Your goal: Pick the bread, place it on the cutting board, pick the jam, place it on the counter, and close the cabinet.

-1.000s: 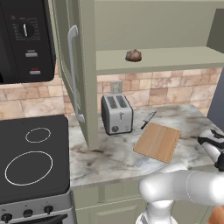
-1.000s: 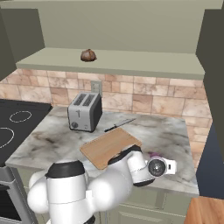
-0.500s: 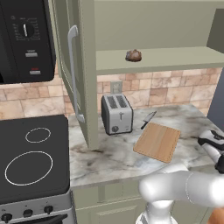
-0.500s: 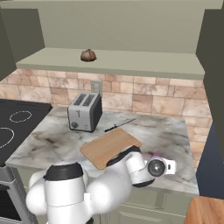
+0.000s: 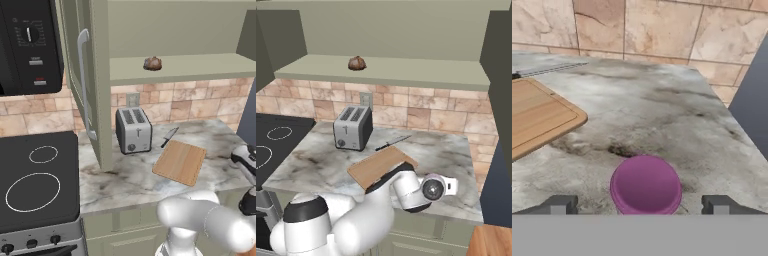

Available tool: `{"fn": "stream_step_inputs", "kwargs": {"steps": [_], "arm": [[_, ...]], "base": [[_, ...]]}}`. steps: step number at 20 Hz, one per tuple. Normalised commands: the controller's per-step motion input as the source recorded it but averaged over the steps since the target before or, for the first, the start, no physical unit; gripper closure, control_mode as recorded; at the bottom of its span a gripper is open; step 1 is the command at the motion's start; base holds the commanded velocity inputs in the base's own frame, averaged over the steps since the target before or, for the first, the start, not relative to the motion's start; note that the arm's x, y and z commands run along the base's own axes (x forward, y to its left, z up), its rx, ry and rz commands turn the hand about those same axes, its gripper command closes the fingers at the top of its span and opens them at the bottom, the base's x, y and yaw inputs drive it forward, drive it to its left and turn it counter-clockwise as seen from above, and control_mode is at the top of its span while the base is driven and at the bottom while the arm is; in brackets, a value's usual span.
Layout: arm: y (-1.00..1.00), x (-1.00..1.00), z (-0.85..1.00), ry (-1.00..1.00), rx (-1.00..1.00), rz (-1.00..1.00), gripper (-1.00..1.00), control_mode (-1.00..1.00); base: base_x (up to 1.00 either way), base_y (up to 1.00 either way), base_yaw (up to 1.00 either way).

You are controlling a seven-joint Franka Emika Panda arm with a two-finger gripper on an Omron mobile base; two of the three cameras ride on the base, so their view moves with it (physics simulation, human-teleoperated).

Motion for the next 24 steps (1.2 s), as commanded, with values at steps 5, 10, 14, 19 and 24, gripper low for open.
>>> {"fn": "stream_step_inputs", "kwargs": {"steps": [5,10,14,19,24], "arm": [[0.24,-0.26,0.59,-0.05,0.00,0.00,-1.00,-1.00],[0.36,-0.28,0.49,-0.02,0.00,0.00,-1.00,-1.00],[0.31,-0.38,0.42,0.00,0.00,0.00,-1.00,-1.00],[0.22,-0.35,0.41,0.00,0.00,0.00,-1.00,-1.00],[0.13,-0.41,0.40,0.00,0.00,0.00,-1.00,-1.00]], "base": [[0.00,0.00,0.00],[0.00,0.00,0.00],[0.00,0.00,0.00],[0.00,0.00,0.00],[0.00,0.00,0.00]]}}
